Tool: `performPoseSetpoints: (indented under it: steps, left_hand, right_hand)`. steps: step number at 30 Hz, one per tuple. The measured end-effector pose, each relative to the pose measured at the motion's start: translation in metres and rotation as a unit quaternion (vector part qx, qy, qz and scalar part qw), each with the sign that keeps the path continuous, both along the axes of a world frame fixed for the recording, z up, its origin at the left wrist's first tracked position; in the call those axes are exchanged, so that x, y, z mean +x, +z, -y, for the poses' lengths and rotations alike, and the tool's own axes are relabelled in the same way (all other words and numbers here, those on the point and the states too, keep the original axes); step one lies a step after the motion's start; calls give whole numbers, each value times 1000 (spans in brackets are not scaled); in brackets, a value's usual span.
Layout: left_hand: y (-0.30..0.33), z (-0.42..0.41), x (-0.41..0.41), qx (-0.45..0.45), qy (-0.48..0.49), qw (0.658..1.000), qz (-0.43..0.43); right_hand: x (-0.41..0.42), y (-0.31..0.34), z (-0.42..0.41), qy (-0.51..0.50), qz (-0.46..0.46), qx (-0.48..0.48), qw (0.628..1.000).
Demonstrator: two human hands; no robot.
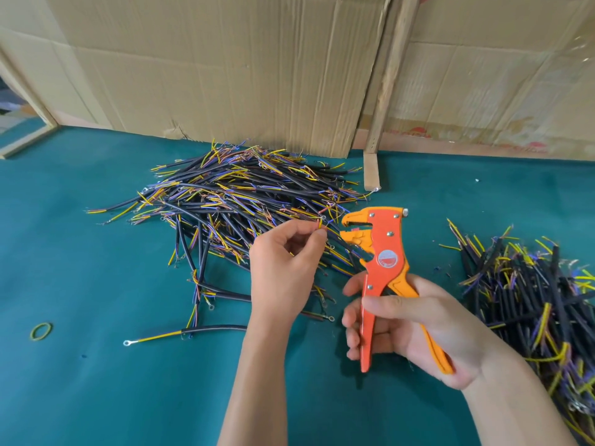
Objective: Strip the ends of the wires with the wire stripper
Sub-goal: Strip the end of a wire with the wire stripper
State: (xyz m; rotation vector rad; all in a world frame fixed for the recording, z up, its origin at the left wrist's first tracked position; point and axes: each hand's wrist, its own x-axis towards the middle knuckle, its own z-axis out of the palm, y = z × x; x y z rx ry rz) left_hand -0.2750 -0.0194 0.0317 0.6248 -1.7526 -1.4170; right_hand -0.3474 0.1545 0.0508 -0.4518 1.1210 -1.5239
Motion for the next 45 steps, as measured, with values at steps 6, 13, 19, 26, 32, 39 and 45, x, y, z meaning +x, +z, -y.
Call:
performPoseSetpoints:
  steps: [6,13,19,26,32,39,45]
  left_hand:
    - [1,-1,1,-6,-10,1000,3]
    - [3,-3,2,-19,-22,999,22]
    - [4,-4,3,-42,-17,998,38]
    - [5,-4,3,-49,-19,998,41]
    - [5,-4,3,-50,-20,998,42]
    - [5,-4,3,-46,-20,998,39]
    - [4,-3,3,-55,-25,997,46]
  right_hand:
    - [0,-2,4,-28,7,2,1000]
    - [-1,0,2,-6,12,3,1000]
    - [1,3,3,-22,13,16,1000]
    - [1,3,2,-18,10,25,999]
    - [0,2,3,-12,6,18,1000]
    - [0,1,2,-9,-3,22,1000]
    - [0,0,3,-1,-7,28,1000]
